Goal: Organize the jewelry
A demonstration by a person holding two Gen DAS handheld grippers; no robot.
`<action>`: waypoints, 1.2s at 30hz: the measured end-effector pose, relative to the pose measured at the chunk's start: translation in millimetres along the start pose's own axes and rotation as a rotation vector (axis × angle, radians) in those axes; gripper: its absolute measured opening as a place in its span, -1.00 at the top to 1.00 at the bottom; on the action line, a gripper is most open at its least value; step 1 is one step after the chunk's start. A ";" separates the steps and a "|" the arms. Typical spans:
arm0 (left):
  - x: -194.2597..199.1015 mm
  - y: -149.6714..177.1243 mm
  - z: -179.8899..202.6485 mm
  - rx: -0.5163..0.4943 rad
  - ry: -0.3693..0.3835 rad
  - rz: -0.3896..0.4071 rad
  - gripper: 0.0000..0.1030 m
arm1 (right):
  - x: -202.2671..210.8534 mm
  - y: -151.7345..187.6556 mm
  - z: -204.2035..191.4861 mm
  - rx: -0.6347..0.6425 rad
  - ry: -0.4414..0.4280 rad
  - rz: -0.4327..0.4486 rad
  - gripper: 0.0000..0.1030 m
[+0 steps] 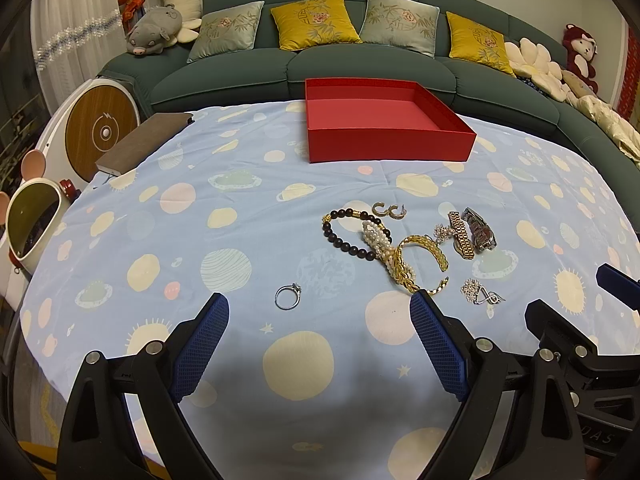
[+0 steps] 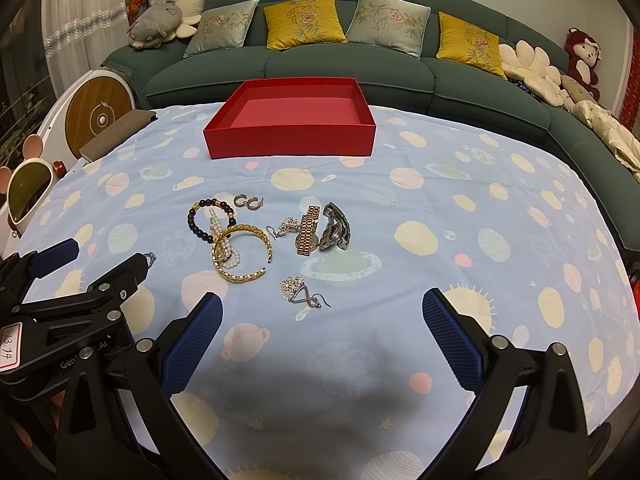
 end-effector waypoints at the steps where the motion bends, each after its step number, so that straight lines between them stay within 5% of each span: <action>1: 0.0 -0.1 -0.2 0.000 0.000 0.000 -0.72 | 0.0 0.0 0.0 0.000 0.000 0.000 -0.90; 17: -0.5 0.1 1.0 0.002 0.006 -0.003 -0.72 | -0.6 0.2 -0.4 0.000 -0.001 0.000 -0.90; 26: -24.7 1.7 8.7 0.043 0.130 -0.097 -0.72 | -9.6 -5.3 9.7 -0.012 -0.001 -0.009 -0.90; 36: -54.6 -7.8 33.2 0.040 0.155 -0.140 -0.72 | -31.9 -11.5 32.6 -0.066 -0.010 -0.040 -0.90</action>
Point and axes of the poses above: each gripper's, at about its wrist camera, not at the fingertips, and x roughly against the way its jaws point, z to its right, y to its underside, the point moved 9 cm from there along -x, roughly the way its jaws point, and after that the axes turned 13 degrees about -z, right-handed, at the moved point
